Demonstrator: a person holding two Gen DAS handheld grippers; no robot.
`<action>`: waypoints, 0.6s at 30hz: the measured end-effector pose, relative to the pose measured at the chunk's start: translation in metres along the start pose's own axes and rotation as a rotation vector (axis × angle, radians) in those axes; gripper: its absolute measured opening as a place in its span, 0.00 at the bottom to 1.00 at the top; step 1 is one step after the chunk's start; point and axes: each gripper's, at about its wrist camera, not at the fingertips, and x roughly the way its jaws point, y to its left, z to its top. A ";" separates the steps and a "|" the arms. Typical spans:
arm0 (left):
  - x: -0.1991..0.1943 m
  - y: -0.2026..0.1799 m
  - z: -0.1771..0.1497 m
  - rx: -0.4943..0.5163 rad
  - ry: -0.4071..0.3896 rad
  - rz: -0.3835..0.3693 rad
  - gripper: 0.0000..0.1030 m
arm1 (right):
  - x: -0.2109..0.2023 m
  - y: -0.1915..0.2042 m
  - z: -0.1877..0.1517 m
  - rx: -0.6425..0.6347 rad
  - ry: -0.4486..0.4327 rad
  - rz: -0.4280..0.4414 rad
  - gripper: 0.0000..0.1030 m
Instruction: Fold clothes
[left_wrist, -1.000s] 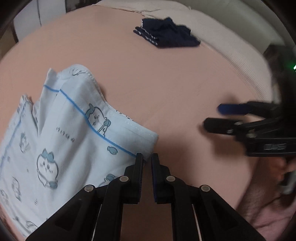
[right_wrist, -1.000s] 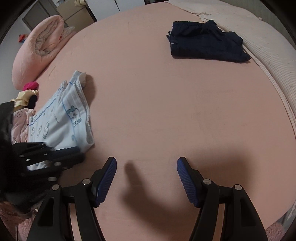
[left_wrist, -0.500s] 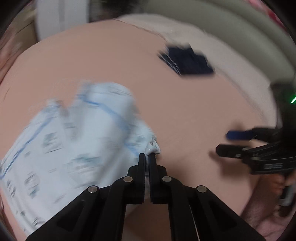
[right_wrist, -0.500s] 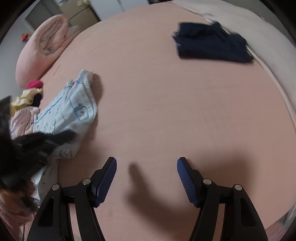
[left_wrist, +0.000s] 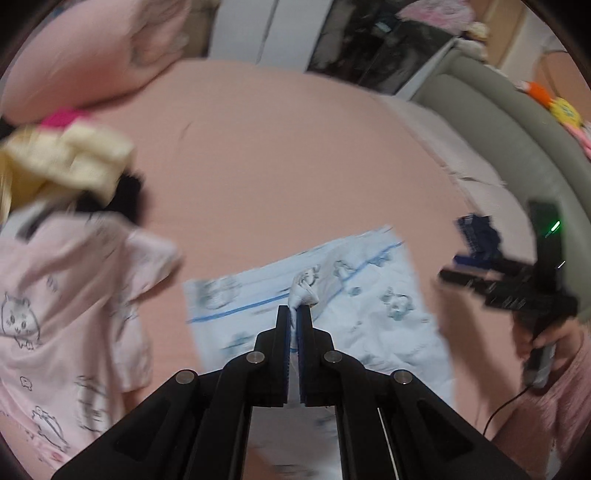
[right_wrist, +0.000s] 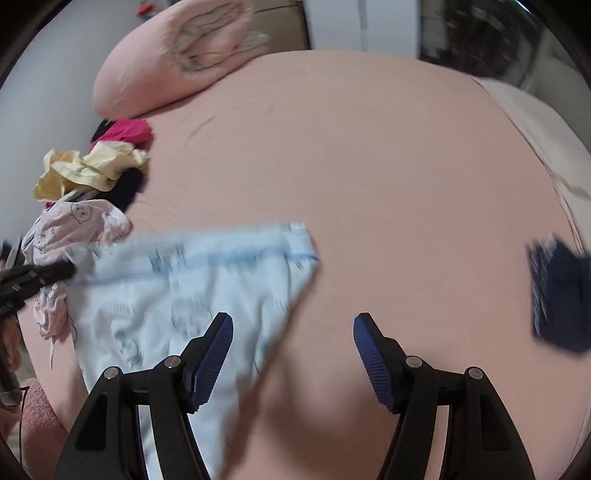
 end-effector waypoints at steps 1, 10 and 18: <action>0.006 0.010 -0.002 -0.002 0.027 0.011 0.02 | 0.008 0.010 0.010 -0.033 0.000 0.013 0.66; 0.033 0.040 0.016 0.029 0.077 0.103 0.02 | 0.089 0.027 0.035 -0.114 0.070 -0.129 0.65; 0.048 0.041 0.015 0.049 0.124 0.209 0.04 | 0.097 0.006 0.026 -0.018 0.018 -0.124 0.68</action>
